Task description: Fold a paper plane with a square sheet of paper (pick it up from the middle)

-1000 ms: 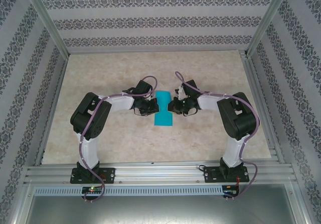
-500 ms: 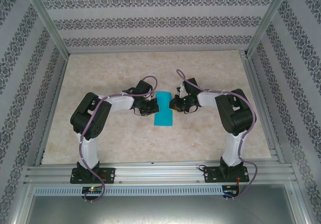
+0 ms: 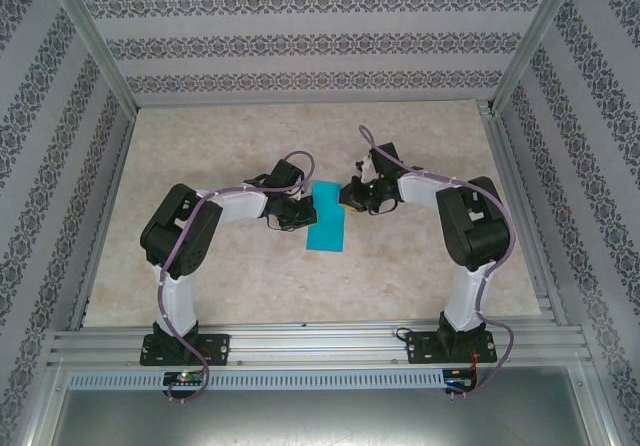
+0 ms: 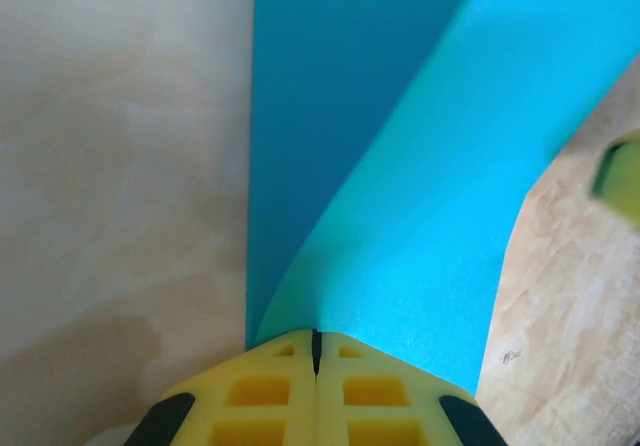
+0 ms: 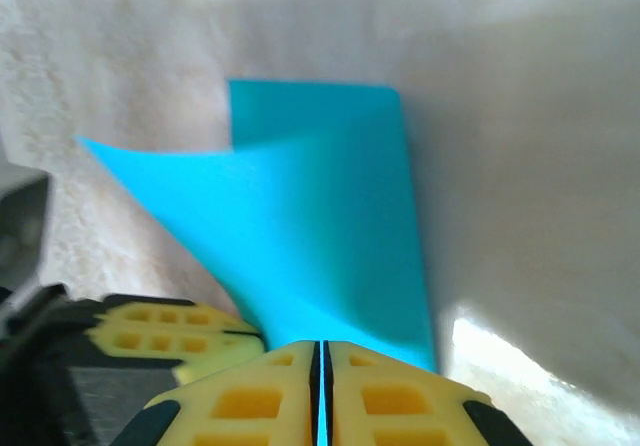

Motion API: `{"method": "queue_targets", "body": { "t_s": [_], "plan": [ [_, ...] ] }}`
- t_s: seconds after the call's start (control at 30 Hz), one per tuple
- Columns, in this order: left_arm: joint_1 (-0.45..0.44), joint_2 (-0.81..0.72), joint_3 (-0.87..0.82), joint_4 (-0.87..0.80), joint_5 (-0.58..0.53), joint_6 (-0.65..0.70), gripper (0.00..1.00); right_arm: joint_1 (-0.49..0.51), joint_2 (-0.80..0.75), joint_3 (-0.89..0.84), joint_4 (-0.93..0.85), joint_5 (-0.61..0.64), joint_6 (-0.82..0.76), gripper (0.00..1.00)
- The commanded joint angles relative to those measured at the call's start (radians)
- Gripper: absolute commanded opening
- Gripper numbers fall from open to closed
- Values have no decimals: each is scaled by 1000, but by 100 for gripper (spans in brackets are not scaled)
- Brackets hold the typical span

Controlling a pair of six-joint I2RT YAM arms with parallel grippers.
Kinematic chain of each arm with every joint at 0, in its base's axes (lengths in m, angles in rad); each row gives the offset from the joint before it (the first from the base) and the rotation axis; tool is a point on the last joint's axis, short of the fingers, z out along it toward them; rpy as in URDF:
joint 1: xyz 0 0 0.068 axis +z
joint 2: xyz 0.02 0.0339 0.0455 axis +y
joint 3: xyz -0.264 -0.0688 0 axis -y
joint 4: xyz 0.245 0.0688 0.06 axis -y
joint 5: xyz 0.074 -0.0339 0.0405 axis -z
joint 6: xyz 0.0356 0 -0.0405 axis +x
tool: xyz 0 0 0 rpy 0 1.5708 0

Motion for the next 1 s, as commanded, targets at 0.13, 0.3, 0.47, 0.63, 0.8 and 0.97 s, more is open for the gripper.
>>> {"method": "queue_targets", "body": {
  "t_s": [0.13, 0.3, 0.47, 0.63, 0.8, 0.97],
  "plan": [
    [-10, 5, -34, -137, -45, 34, 0, -7, 76, 70, -46, 21, -31, 12],
    [-11, 4, -37, -137, -43, 37, 0, -6, 106, 48, -48, 66, -32, 12],
    [-10, 4, -43, -139, -44, 41, 0, -6, 140, 53, -93, 105, -29, 12],
    [-10, 4, -45, -139, -45, 41, 0, -12, 88, 82, -104, 80, -25, 12],
    [-10, 2, -45, -140, -45, 41, 0, -40, 62, 119, -52, -11, 7, 12],
    [-10, 2, -43, -140, -44, 42, 0, -47, 106, 169, -57, -32, 10, 12]
  ]
}}
